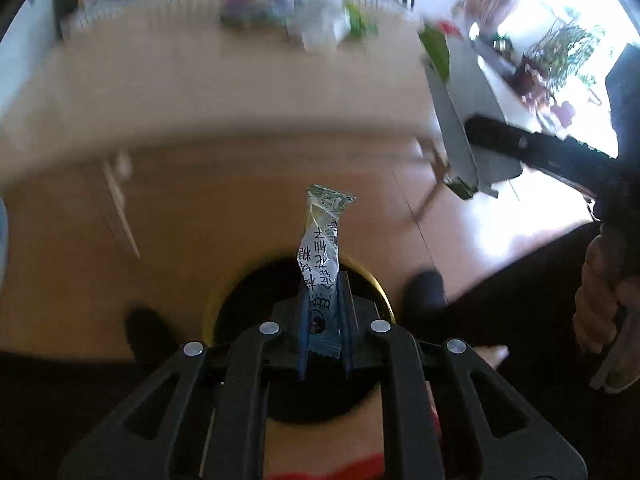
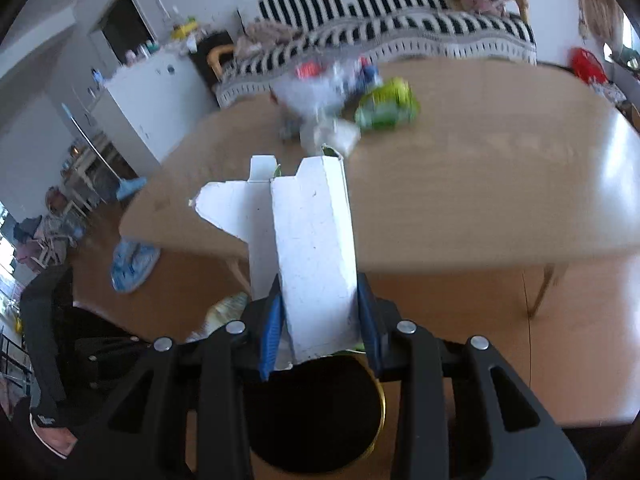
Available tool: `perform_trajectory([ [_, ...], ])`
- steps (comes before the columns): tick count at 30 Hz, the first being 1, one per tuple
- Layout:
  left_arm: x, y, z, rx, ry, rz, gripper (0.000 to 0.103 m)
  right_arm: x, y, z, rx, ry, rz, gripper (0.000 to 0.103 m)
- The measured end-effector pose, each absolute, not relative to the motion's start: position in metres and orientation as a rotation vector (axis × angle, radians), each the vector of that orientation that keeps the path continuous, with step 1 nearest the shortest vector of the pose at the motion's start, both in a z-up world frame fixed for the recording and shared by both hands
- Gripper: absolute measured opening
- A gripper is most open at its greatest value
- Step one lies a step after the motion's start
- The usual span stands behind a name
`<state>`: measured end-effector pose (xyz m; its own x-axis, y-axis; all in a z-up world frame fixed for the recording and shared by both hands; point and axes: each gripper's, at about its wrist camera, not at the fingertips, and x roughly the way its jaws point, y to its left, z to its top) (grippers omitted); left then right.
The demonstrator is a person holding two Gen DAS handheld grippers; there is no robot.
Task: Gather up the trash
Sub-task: 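Carry both items over the black bin and open both tools to drop them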
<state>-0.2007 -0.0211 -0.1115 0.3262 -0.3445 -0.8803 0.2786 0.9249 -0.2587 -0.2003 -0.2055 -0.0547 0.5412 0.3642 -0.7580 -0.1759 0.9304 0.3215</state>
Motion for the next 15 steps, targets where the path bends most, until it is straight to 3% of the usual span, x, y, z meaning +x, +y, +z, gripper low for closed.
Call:
perform_trajectory([
  [7,-0.196,-0.028,-0.174,-0.033,1.347,-0.337,0.012,-0.222,-0.188,-0.08,0.165,1.006,0.318,0.034],
  [15,-0.199,-0.021,-0.183,-0.022,1.358,-0.33,0.016,-0.224,-0.185,-0.083,0.162,1.027,0.321,0.035],
])
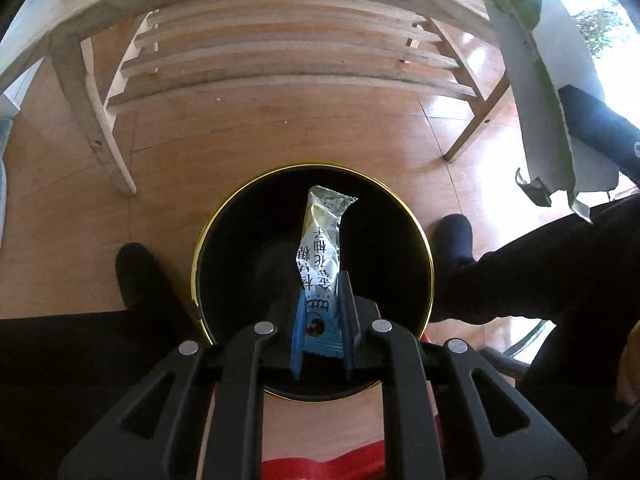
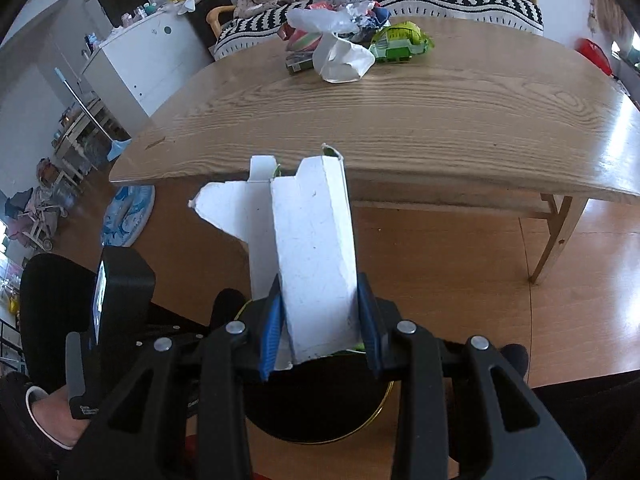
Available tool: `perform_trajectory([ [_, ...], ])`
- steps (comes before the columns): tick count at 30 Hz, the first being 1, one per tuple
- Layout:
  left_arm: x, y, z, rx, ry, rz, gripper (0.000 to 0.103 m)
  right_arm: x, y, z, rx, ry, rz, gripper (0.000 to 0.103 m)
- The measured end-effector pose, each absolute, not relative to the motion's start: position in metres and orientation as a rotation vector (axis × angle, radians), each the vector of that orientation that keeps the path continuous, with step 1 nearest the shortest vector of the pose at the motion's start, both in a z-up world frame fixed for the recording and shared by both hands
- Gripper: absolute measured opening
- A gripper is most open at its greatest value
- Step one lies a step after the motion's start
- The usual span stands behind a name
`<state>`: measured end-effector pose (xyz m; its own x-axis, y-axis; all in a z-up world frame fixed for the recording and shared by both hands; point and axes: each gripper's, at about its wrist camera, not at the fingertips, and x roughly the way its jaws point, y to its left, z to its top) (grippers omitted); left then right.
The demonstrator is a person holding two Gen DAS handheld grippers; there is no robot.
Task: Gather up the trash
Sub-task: 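Carry both items over the black bin and open both tools to drop them, then grasp the clear plastic bag with the left tool while the right tool grasps the yellow-green snack bag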
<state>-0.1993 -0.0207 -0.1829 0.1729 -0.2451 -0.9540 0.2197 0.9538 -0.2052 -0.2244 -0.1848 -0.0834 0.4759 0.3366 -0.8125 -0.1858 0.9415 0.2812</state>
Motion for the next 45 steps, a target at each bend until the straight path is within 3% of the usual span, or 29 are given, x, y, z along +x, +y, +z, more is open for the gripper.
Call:
perform_trajectory([
  [2,-0.2,-0.022,-0.183,-0.022,1.36,-0.329,0.036,-0.223,-0.189,-0.084,0.173,1.033,0.32,0.035],
  [3,-0.199,-0.022,-0.183,-0.021,1.355,-0.326,0.058,-0.222,-0.19,-0.085,0.18,1.039,0.319,0.035],
  [4,-0.201,-0.023,-0.178,-0.02,1.346,-0.325,0.068,-0.222,-0.19,-0.086,0.183,1.044,0.318,0.035],
  [10,-0.2,-0.011,-0.145,-0.055,1.26,-0.314,0.07,-0.22,-0.19,-0.099,0.169,1.101,0.31,0.035],
  [18,-0.163,0.03,-0.065,-0.057,1.033,-0.233,0.078,-0.215,-0.158,-0.147,0.053,1.34,0.366,0.036],
  [24,-0.127,0.036,-0.039,-0.072,0.982,-0.217,0.078,-0.217,-0.138,-0.163,0.005,1.401,0.403,0.037],
  [27,-0.117,0.032,-0.036,-0.065,0.973,-0.216,0.078,-0.219,-0.132,-0.168,-0.008,1.419,0.425,0.043],
  [28,-0.116,0.033,-0.039,-0.065,0.973,-0.217,0.079,-0.22,-0.13,-0.169,-0.008,1.424,0.434,0.055],
  [29,-0.115,0.034,-0.043,-0.064,0.975,-0.219,0.079,-0.22,-0.129,-0.167,-0.011,1.417,0.439,0.064],
  [30,-0.114,0.034,-0.044,-0.063,0.977,-0.218,0.079,-0.22,-0.13,-0.166,-0.014,1.412,0.441,0.065],
  [36,-0.104,0.038,-0.049,-0.073,0.989,-0.219,0.079,-0.215,-0.142,-0.145,0.067,1.37,0.465,0.066],
  [45,-0.043,0.025,-0.025,-0.049,0.912,-0.195,0.081,-0.116,-0.228,-0.031,0.229,0.998,0.272,0.073],
])
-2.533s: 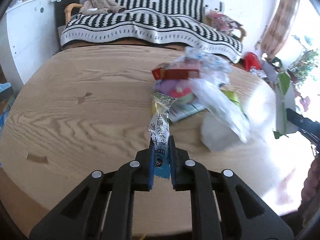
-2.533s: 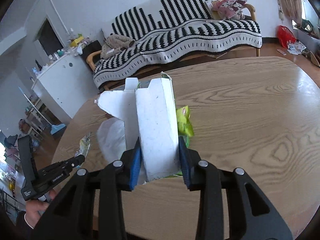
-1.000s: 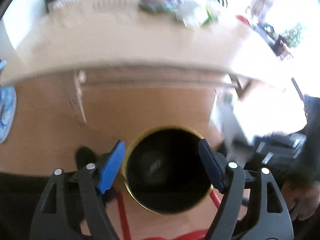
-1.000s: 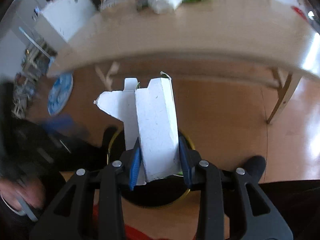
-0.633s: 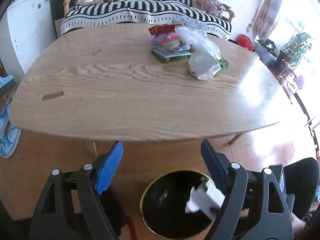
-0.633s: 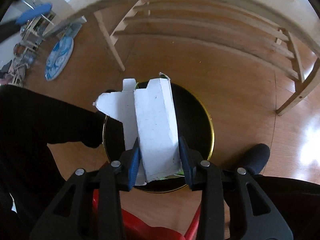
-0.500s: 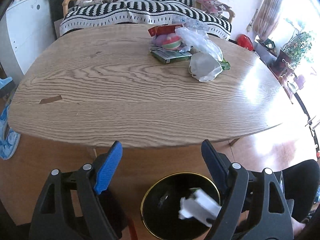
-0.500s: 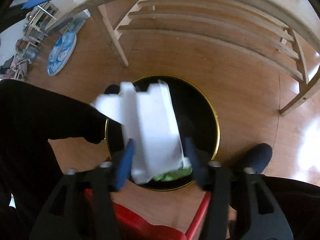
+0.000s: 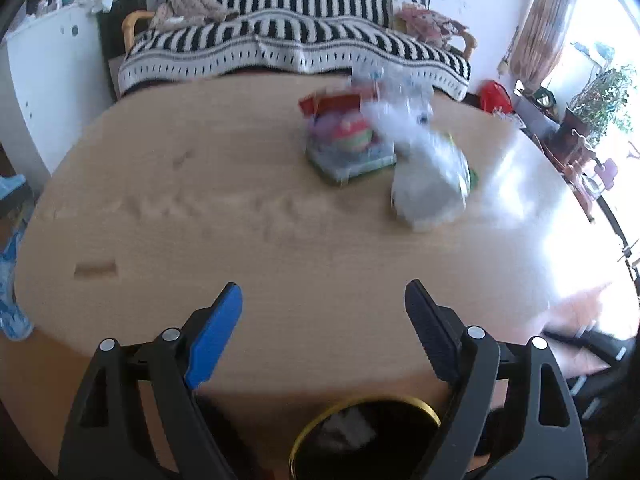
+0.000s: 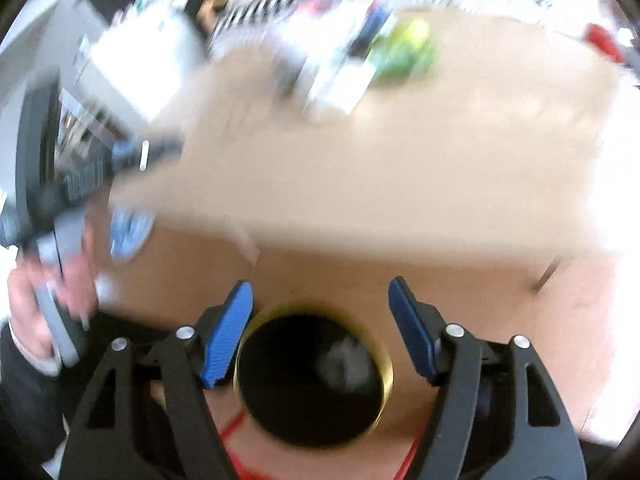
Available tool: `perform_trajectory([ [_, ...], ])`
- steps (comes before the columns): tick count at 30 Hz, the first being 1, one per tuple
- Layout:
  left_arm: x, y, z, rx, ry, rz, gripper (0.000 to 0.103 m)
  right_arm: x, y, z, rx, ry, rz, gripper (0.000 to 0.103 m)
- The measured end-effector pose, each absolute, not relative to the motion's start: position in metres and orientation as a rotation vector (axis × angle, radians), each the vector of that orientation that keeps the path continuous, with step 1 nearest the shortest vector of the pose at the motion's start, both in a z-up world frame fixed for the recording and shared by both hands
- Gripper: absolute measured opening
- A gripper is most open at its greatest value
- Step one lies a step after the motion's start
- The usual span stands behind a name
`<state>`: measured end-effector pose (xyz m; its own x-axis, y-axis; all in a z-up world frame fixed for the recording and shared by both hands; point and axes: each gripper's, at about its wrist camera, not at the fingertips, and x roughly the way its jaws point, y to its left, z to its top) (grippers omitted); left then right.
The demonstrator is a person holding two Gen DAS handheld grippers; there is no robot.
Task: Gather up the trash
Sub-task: 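Grasp the clear plastic bag with the left tool while the right tool grasps the yellow-green snack bag, then carry both bags over the bin and open both tools to drop them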
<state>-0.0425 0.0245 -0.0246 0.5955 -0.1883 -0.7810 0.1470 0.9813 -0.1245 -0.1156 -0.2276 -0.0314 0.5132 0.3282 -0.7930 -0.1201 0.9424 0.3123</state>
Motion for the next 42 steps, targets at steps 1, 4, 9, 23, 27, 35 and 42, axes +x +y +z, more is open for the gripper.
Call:
perform_trajectory([
  [1,-0.032,0.02,-0.021,-0.055,0.905,-0.202,0.083,-0.1,-0.237,-0.025,0.246,0.967,0.239,0.074],
  [4,-0.002,0.002,-0.012,-0.105,0.9,-0.249,0.086,-0.045,-0.266,-0.016,0.326,0.919,0.16,0.074],
  [9,0.041,-0.044,-0.009,-0.127,0.893,-0.341,0.091,0.041,-0.293,-0.036,0.449,0.94,0.126,0.074],
  [23,0.103,-0.063,-0.036,-0.188,0.921,-0.267,0.063,0.137,-0.258,-0.081,0.479,1.065,0.209,0.055],
  [27,0.104,-0.059,-0.037,-0.186,0.955,-0.283,0.017,0.13,-0.257,-0.067,0.457,1.012,0.208,0.045],
  [35,0.072,-0.045,0.005,-0.141,0.844,-0.315,0.007,0.095,-0.273,-0.022,0.444,0.876,0.211,0.043],
  [42,0.027,-0.024,0.035,-0.114,0.739,-0.347,0.007,0.042,-0.282,0.002,0.429,0.818,0.231,0.043],
])
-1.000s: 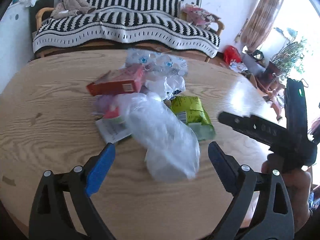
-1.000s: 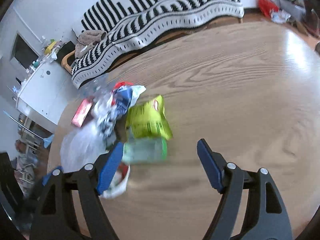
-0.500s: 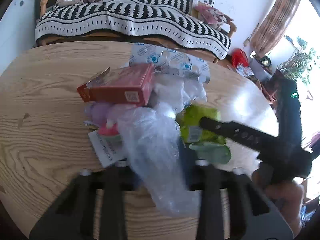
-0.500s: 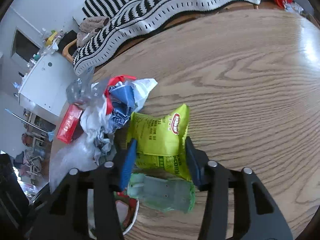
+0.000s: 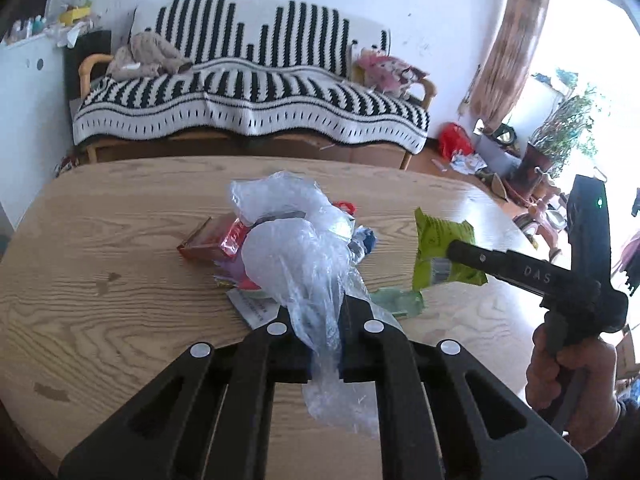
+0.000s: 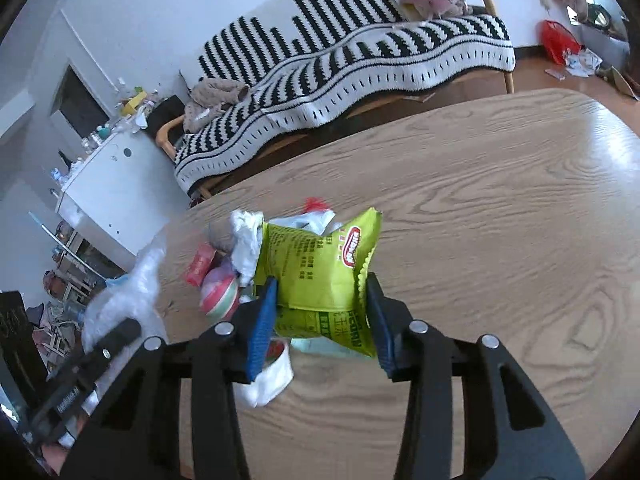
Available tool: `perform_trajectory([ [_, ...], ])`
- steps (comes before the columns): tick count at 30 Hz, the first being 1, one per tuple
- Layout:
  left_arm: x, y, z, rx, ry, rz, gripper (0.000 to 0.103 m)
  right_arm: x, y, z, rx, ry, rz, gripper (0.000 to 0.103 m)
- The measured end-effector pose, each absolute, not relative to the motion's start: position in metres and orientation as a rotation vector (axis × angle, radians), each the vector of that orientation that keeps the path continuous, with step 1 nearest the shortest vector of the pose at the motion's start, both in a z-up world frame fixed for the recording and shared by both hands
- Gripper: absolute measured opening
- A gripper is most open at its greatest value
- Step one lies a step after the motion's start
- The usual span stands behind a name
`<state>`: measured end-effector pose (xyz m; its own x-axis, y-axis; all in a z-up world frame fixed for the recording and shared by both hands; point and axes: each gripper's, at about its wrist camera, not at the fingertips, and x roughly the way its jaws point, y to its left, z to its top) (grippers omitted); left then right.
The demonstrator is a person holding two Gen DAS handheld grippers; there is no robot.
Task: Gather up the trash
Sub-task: 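Carry both bags over the bin and open both tools to drop them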
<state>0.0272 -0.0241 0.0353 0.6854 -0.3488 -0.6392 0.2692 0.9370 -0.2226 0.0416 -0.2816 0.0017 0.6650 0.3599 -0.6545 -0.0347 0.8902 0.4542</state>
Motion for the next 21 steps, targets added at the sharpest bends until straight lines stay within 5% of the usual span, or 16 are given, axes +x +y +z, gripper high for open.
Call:
perform_trajectory([
  [9,-0.062,0.004,0.03,-0.089,0.73,-0.364,0.007,-0.057,-0.253,-0.003,0.367,0.838,0.305,0.043],
  [21,-0.189,0.01,-0.077,-0.047,1.006,-0.405,0.007,-0.197,-0.199,-0.069,0.253,0.999,0.346,0.043],
])
